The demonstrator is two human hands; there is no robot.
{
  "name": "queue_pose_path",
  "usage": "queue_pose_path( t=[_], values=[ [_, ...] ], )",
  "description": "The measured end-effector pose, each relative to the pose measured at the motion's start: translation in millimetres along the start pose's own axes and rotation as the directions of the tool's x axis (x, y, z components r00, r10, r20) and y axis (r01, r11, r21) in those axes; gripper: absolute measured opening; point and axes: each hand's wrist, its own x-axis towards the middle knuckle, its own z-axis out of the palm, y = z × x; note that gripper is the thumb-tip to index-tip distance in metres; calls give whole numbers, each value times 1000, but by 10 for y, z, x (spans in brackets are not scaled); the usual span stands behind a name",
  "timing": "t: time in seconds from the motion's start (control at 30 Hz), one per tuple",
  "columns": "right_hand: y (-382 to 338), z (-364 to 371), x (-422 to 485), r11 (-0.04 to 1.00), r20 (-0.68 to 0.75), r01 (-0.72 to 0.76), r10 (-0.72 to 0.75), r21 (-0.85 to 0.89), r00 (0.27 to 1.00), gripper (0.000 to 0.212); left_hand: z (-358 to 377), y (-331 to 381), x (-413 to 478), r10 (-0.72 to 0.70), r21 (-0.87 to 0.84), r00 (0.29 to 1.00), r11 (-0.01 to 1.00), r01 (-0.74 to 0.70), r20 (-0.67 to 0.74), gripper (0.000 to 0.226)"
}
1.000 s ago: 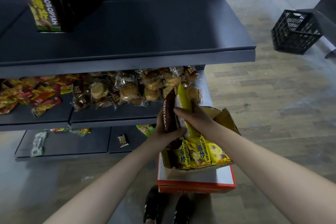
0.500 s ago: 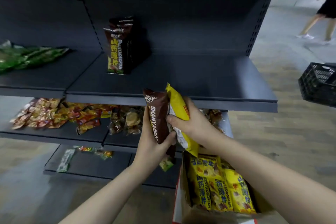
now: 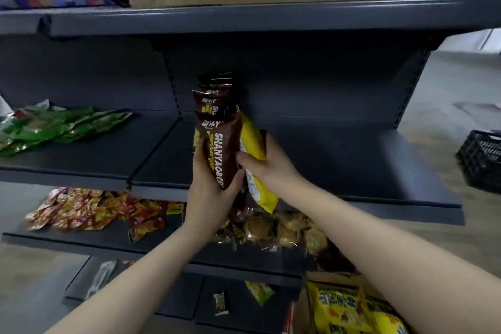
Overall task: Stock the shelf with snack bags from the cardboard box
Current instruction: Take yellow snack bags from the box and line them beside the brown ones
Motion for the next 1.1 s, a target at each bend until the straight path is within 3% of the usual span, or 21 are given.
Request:
queue_pose_path(
  t=[0.1, 0.2, 0.3, 0.5, 0.67, 0.83, 0.97, 1.1],
  values=[
    [-9, 203, 253, 998, -69, -48, 51, 44, 996, 44, -108, -204, 323, 34, 105, 999, 994, -31, -31, 92],
    [-6, 378, 539, 989, -164, -89, 109, 122, 980, 38, -178, -420, 677, -48, 105, 999, 993, 50, -21, 91],
    [34, 539, 838, 983, -243, -96, 132, 157, 961, 42, -198, -607, 973, -108, 213, 994, 971, 106, -3, 89],
    [178, 815, 1317, 991, -359, -74, 109, 111, 927, 59, 28, -833, 1251, -82, 326, 997, 942, 82, -15, 85],
    [360, 909, 1517, 996, -381, -88, 68, -33, 922, 69, 208, -1031, 1237, -143, 429, 988, 890, 157, -66, 101],
    [425, 964, 1662, 992, -443, -100, 54, -81, 895, 74, 184, -1204, 1242, -25, 585, 999, 810, 40, -34, 122],
    [436, 986, 1690, 993, -475, -88, 38, -82, 879, 76, 97, -1242, 1240, 42, 539, 999, 841, -49, 26, 123],
    [466, 940, 1666, 995, -509, -62, 16, -73, 861, 68, 88, -1260, 1235, 171, 367, 985, 916, -164, 13, 113]
  ],
)
